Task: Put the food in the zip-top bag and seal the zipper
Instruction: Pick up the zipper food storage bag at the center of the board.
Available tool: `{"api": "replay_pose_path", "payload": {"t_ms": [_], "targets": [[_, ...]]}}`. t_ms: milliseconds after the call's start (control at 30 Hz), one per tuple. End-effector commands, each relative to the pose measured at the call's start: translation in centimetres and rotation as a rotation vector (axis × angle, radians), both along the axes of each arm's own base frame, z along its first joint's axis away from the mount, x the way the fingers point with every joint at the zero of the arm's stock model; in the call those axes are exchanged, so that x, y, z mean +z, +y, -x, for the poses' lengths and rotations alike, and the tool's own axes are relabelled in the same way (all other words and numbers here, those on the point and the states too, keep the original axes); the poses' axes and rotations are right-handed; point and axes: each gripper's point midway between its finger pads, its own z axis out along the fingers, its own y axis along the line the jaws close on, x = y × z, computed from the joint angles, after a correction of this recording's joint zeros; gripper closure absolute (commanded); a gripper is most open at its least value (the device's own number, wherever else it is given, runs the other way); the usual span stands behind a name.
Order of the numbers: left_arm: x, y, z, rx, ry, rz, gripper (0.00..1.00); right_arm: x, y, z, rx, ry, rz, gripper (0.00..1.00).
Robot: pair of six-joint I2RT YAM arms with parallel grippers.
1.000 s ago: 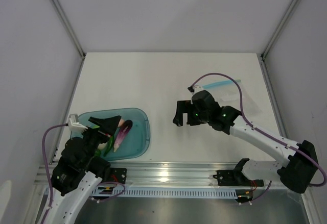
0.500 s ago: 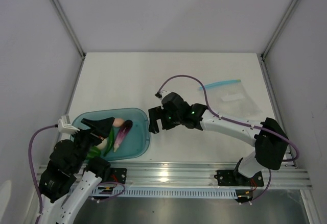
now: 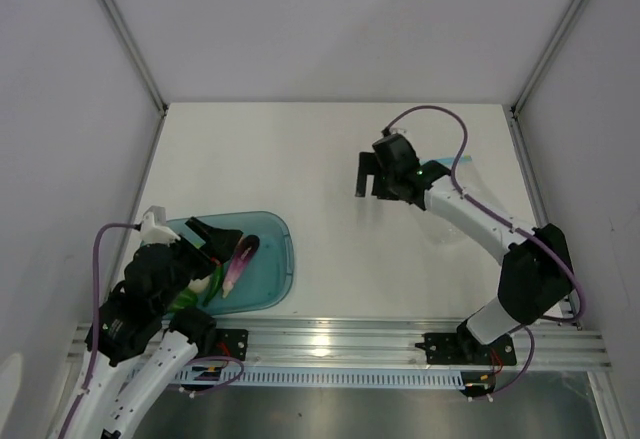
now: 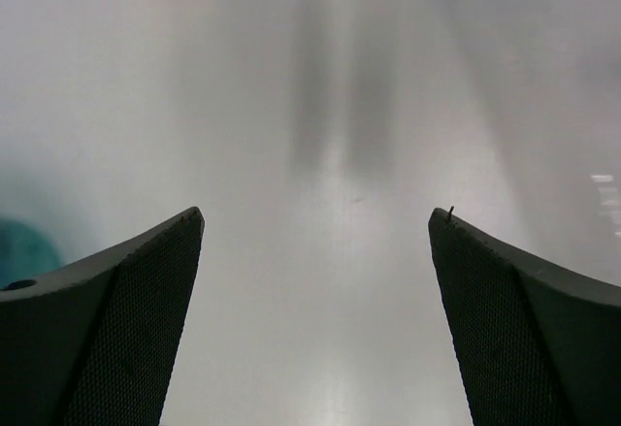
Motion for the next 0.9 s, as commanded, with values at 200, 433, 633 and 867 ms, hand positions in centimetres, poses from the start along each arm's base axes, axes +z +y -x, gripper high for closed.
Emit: {"api": "replay_pose_path", "payload": {"t_ms": [200,433,633,867], "targets": [[2.2,-4.2,0.0,-0.254,-0.135,0.03,0.0,-2.4,-11.0,-6.9,-0.167,0.031,0.637,0.01],[2.5,-5.7,-0.4,-0.324,-0.194,0.061,0.0,-6.2,-13.8,-8.4,-0.156,0.08,0.911,0.01],[2.6,-6.5,-0.7,-0.359,-0.183,0.071,0.01,-7.2,-15.5,-9.7,-0.207,0.061,1.021,0.02],[2.4,-6.5,-0.7,-0.357,-0.182,0.077,0.01,-6.5,-15.3,-9.8,-0.218,-0.02,1.005,0.65]]}}
